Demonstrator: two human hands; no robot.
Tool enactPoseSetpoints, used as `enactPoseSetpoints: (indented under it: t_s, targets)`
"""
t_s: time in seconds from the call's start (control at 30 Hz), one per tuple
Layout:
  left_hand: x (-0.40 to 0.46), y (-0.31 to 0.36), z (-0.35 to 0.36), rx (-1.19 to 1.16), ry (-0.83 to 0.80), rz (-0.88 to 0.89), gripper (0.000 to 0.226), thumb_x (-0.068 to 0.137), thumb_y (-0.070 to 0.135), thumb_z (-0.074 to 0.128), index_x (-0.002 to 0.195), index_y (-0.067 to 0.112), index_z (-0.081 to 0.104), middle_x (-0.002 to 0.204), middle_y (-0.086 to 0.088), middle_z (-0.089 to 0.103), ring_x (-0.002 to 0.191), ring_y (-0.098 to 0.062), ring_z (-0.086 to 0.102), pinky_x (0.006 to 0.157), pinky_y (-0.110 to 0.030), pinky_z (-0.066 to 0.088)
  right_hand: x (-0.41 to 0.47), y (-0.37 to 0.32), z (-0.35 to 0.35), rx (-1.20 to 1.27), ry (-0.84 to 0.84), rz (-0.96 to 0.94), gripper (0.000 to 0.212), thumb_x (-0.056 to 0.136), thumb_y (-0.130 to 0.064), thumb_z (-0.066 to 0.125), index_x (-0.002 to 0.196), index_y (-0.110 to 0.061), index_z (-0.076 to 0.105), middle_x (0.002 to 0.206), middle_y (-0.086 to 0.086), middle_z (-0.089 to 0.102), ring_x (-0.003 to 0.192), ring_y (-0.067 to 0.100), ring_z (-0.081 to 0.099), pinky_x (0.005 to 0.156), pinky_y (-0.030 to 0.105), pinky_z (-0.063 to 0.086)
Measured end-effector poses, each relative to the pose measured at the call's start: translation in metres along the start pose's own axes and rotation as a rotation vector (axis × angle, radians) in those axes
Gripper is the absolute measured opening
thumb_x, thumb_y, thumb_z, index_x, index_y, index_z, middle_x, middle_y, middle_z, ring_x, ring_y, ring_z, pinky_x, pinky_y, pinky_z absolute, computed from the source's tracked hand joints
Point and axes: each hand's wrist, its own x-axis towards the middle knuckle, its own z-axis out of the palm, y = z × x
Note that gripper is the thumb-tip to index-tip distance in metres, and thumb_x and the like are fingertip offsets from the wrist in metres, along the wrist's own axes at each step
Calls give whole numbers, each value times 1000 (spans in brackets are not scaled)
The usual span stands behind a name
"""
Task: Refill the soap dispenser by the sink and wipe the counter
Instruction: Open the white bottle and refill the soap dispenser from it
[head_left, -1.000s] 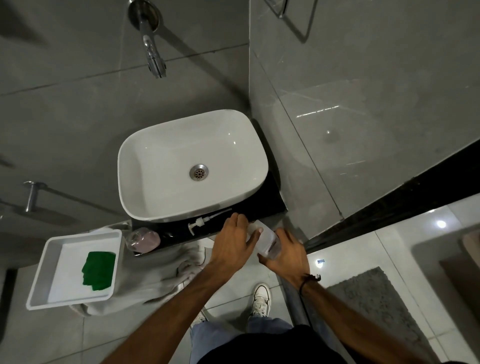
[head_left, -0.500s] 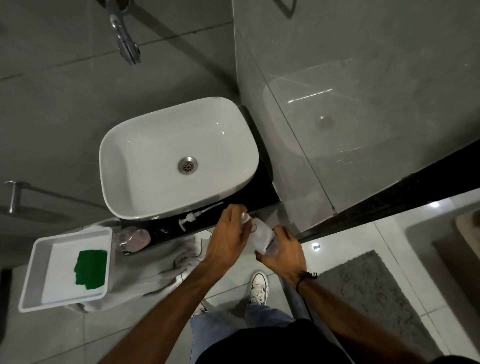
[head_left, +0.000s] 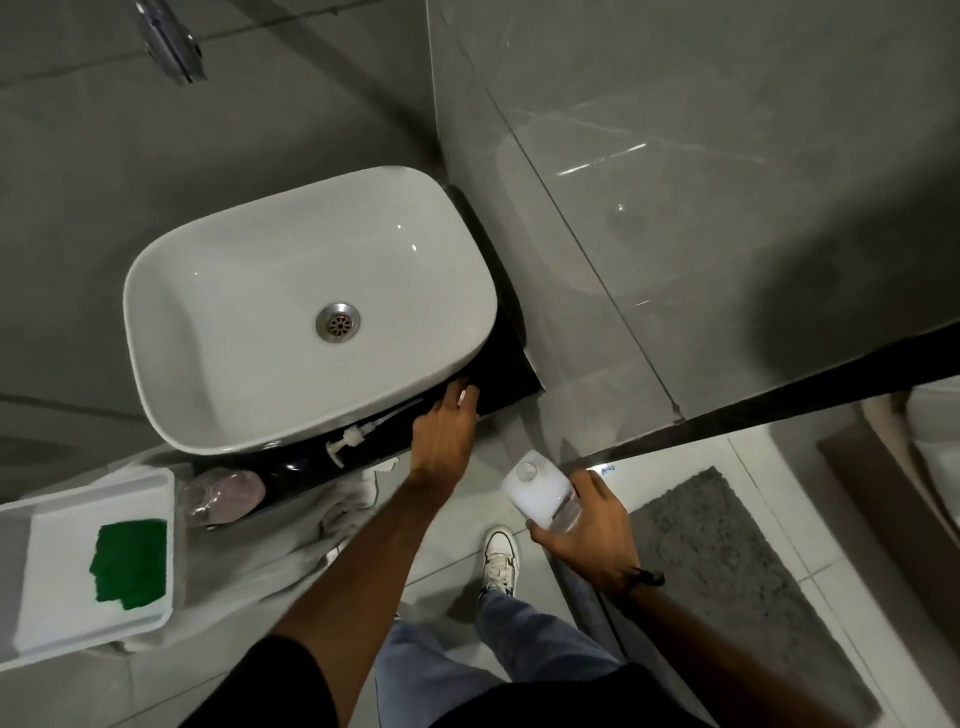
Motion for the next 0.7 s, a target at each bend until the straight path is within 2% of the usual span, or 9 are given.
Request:
enactPoseSetpoints:
  t_s: [0.07,0.17,0.27,0.37,0.43,0.5,0.6,0.63,0.7]
  targets:
    - [-11,-4,-2,-69,32,-7,32,100,20,54,131,16,53,145,-6,51,96,-35,69,62,-43,57,-3,-3,3,-3,-15,-7,70,56,-63,82,106,-34,44,105,-8,57,92,10,58,66,12,47]
    - [-37,-19,-6,-178,57,54,40,96,23,61,134,14,55,145,-4,51,95,-35,69,59,-43,57,-3,-17,7,-12,-28,-17,71,56,-62,83,108,-32,46,108,-5,59,97,15,59,74,27,59]
    - [-70,-45,-12,-227,66,142,41,93,23,66,132,13,59,144,-4,53,102,-29,68,61,-41,60,1,-42,10,-41,-73,-38,76,55,-61,82,113,-30,45,112,-5,60,99,17,60,77,32,58]
    - [-107,-78,-10,-254,40,124,40,95,31,64,130,13,61,141,-5,57,111,-27,66,78,-42,60,4,-73,17,-28,-110,-75,73,53,-59,82,109,-33,42,105,-7,57,93,16,60,65,19,46]
    - [-134,-105,-9,-251,8,76,39,97,37,60,129,15,63,137,-5,61,116,-27,64,93,-39,55,4,-96,26,0,-105,-127,69,51,-57,79,105,-34,43,100,-9,56,89,17,60,64,19,43]
    - [-161,-136,-5,-258,-17,-31,35,96,41,60,122,18,65,130,-3,65,116,-27,64,97,-37,49,4,-119,35,-4,-97,-183,66,50,-58,76,104,-36,44,97,-13,54,88,16,61,67,24,47]
    - [-193,-181,-7,-454,5,-422,31,90,37,70,111,14,65,113,-7,70,101,-29,68,77,-29,45,2,-149,48,-2,-64,-256,63,51,-56,75,104,-38,48,94,-16,53,85,12,60,65,21,43]
    - [-199,-195,-9,-521,45,-571,34,88,35,73,110,12,62,108,-9,70,98,-31,68,73,-29,44,2,-159,52,2,-65,-285,63,52,-56,75,107,-38,50,96,-15,55,86,11,60,65,21,44]
    - [-203,-219,-18,-621,179,-754,49,82,31,80,116,7,55,109,-15,64,102,-34,63,78,-36,47,1,-177,59,-8,-77,-347,68,56,-55,77,117,-37,53,102,-12,57,89,10,59,68,25,49]
